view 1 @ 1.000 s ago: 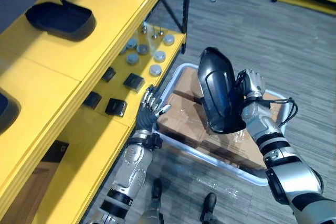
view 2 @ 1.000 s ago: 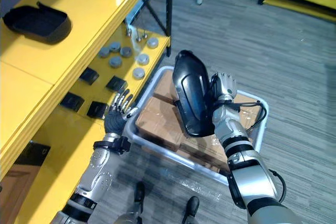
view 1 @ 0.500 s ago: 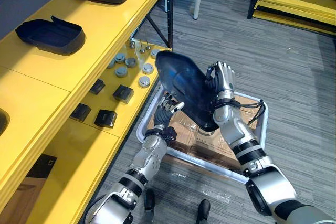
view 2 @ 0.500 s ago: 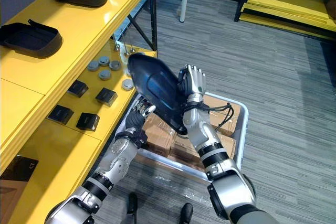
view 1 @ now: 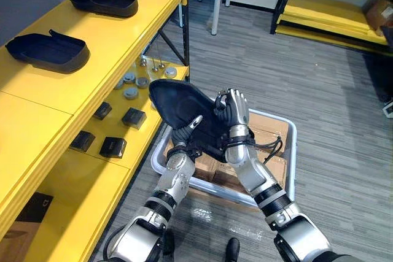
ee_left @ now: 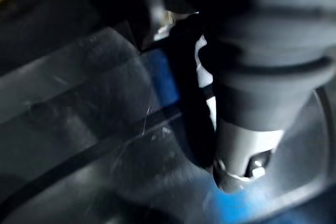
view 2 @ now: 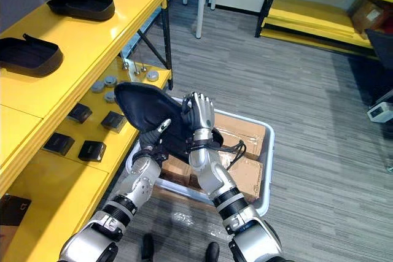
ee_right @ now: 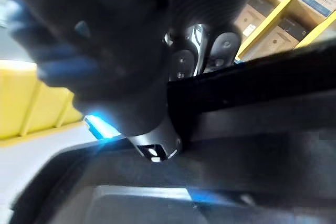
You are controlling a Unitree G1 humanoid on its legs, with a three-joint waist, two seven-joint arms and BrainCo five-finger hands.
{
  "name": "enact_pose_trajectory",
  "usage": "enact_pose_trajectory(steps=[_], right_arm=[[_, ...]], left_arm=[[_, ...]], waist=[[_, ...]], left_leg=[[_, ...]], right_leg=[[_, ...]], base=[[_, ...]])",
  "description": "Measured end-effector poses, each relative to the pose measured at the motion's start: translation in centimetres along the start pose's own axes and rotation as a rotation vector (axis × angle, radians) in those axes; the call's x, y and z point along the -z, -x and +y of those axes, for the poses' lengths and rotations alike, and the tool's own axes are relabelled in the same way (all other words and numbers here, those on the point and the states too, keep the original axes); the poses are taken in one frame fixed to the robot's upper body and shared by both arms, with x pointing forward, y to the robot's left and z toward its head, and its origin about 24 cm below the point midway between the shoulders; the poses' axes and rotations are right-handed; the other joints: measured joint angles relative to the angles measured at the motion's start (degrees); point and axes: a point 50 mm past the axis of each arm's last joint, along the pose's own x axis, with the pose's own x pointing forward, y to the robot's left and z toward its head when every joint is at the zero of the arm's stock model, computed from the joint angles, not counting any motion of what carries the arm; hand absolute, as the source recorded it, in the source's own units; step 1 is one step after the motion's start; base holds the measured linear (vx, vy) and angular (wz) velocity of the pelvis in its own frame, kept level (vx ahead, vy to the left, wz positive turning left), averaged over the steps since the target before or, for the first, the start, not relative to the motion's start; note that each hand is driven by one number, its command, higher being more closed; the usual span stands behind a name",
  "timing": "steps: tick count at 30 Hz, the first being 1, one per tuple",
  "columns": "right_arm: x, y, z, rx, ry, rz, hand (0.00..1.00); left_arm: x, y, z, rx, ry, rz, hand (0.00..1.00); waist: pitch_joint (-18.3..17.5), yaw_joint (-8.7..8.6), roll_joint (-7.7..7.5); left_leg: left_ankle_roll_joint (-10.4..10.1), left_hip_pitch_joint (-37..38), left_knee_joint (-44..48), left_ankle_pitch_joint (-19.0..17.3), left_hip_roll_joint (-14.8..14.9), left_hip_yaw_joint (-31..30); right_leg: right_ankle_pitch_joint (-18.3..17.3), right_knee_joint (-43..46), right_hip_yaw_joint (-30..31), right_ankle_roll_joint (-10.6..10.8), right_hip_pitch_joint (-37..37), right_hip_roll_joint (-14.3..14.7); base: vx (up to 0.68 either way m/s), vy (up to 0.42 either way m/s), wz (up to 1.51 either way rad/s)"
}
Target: Walk over and take plastic housings, then place them on the shelf
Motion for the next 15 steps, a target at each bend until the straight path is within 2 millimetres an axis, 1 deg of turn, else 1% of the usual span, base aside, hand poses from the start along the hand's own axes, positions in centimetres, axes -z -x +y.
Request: enact_pose_trajectory(steps=[3, 6, 8, 9, 11, 12, 14, 15], right_arm=[[-0.1, 0.1, 0.0, 0.01, -0.01, 0.0, 1.0], [-0.3, 0.5, -0.4, 0.036, -0.038, -0.01, 1.0], [-0.4, 0.7, -0.6, 0.051, -0.063, -0.021, 1.0], [-0.7, 1.1, -0.9, 0.074, -0.103, -0.03, 1.0], [-1.3, 1.6, -1.3, 0.092, -0.143, -0.069, 1.0], [-1.5, 2.1, -1.5, 0.095, -0.169, -0.089, 0.0], [-1.7, 3.1, -1.4, 0.084, -0.201, -0.104, 0.0], [-1.8, 4.1, -1.1, 0.054, -0.237, -0.108, 0.0]], left_arm=[[0.2, 0.1, -0.3, -0.016, 0.098, 0.014, 1.0], [-0.2, 0.3, -0.7, -0.033, 0.212, -0.013, 1.0], [-0.8, 0.6, -0.7, -0.034, 0.259, -0.053, 1.0], [-1.5, 1.0, -0.7, -0.024, 0.307, -0.089, 1.0], [-2.0, 1.9, -0.5, -0.006, 0.357, -0.132, 1.0], [-2.2, 2.7, -0.2, -0.001, 0.395, -0.153, 1.0], [-2.2, 3.7, 0.5, -0.007, 0.41, -0.173, 1.0], [-2.1, 4.5, 1.4, -0.023, 0.41, -0.19, 1.0]], waist=[[-0.04, -0.1, -0.06], [-0.05, -0.04, -0.09], [-0.06, -0.12, -0.09], [-0.06, -0.18, -0.1], [-0.09, -0.13, -0.09], [-0.14, -0.08, -0.07], [-0.17, -0.15, -0.03], [-1.04, -0.18, 0.06]], left_leg=[[-0.15, 0.54, -0.02, -0.02, 0.19, 0.34], [-0.49, 0.94, -0.02, -0.28, 0.44, 1.26], [-0.65, 1.31, -0.02, -0.42, 0.63, 1.59], [-0.76, 1.48, -0.01, -0.5, 0.89, 1.61], [-0.84, 1.78, -0.01, -0.56, 1.13, 1.52], [-0.9, 2.11, -0.03, -0.6, 1.19, 1.23], [-1.11, 3.06, -0.06, -0.77, 1.15, 0.3], [-1.32, 3.41, -0.25, -0.95, 1.13, -0.64]], right_leg=[[0.07, 0.0, 0.26, -0.07, 0.24, 0.15], [0.1, 0.0, 1.21, -0.11, 0.19, 0.38], [0.11, 0.0, 1.46, -0.12, 0.26, 0.51], [0.09, 0.0, 1.44, -0.14, 0.4, 0.67], [-0.02, -0.01, 1.26, -0.27, 0.73, 0.89], [-0.17, 0.0, 0.85, -0.39, 1.18, 1.14], [-0.71, -0.01, -0.2, -0.22, 2.74, 1.13], [-1.34, 0.0, -1.48, -0.21, 3.78, 1.13]], base=[[-0.03, 0.037, -0.1], [-0.01, 0.05, -0.13], [0.0, 0.044, -0.13], [0.01, 0.038, -0.06], [0.01, 0.037, 0.0], [0.01, 0.028, 0.08], [0.01, 0.031, 0.26], [0.02, 0.046, 0.51]])
